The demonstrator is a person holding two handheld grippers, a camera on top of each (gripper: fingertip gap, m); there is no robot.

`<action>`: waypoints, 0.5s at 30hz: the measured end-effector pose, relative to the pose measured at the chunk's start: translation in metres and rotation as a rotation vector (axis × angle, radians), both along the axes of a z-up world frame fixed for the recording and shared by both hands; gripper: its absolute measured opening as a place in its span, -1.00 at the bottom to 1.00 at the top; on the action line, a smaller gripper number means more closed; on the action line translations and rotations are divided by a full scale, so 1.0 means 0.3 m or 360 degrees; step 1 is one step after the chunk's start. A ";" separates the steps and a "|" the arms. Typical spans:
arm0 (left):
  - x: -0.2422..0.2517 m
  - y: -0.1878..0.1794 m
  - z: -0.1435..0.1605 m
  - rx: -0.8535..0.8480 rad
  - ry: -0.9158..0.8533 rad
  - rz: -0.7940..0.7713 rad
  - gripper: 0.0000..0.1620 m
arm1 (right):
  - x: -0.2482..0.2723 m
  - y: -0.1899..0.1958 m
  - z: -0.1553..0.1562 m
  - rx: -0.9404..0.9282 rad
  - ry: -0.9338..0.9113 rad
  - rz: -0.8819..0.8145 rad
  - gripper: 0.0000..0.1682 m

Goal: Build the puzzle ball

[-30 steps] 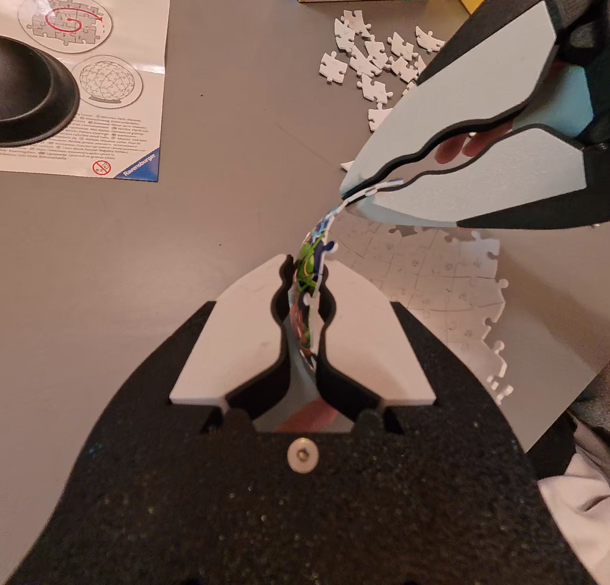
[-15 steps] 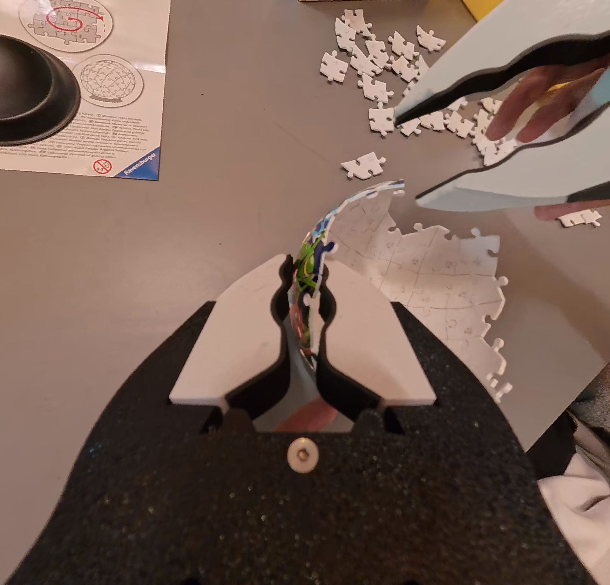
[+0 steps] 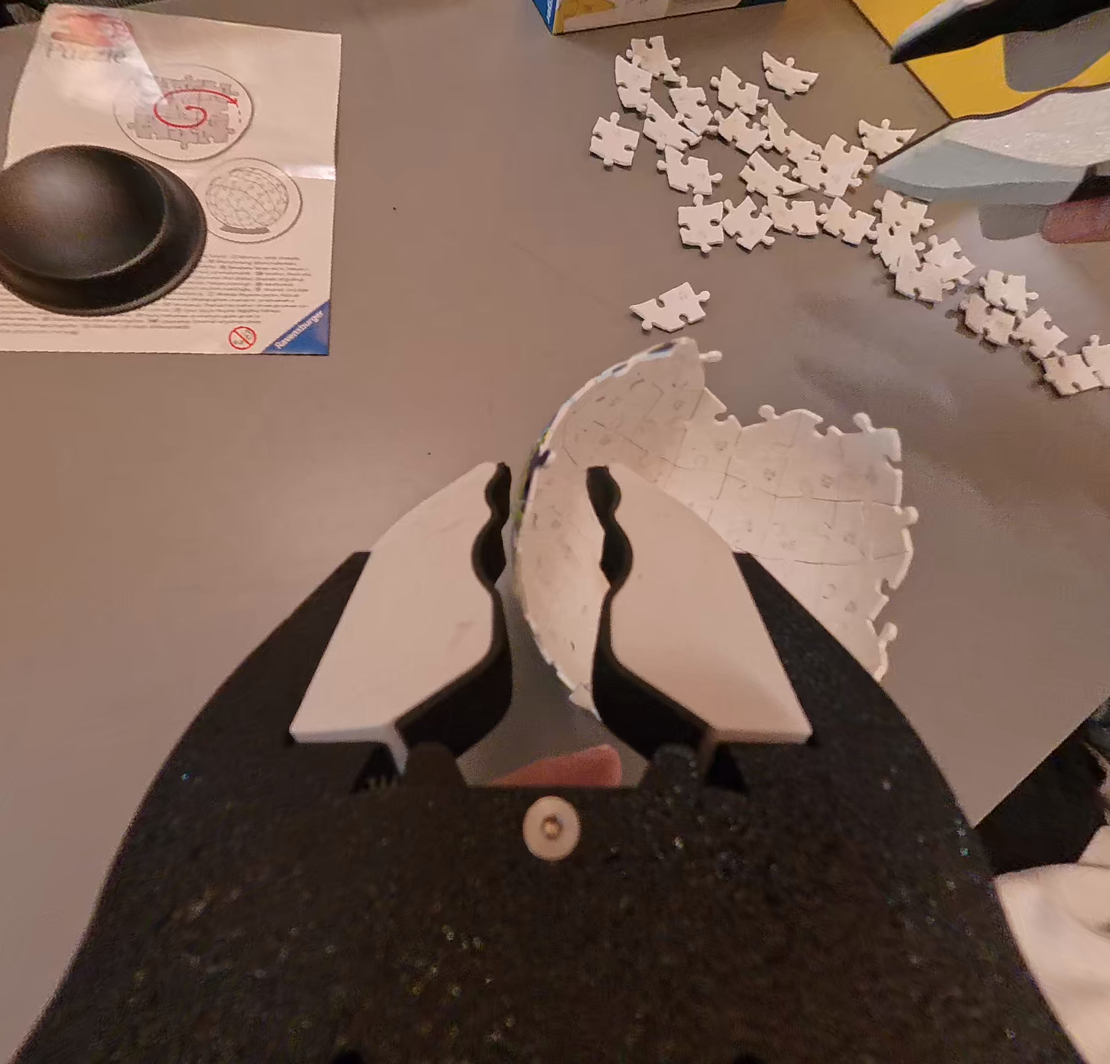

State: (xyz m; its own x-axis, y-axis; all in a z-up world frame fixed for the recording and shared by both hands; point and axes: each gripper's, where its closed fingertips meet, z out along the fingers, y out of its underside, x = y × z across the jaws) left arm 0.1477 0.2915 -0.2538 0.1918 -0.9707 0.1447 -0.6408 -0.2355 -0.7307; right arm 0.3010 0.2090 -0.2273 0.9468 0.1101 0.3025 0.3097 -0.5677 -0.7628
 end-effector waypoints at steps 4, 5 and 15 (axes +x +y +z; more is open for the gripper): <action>-0.002 0.014 0.031 0.0046 -0.0006 -0.0003 -0.63 | 0.092 -0.065 -0.072 -0.0069 0.0002 -0.0103 -0.49; -0.002 0.020 0.039 0.0063 0.0000 -0.0006 -0.62 | 0.110 -0.077 -0.086 -0.0077 -0.0001 -0.0127 -0.49; 0.121 0.035 0.229 0.0392 0.0058 -0.0234 -0.48 | 0.168 -0.120 -0.135 -0.0069 0.0031 -0.0106 -0.65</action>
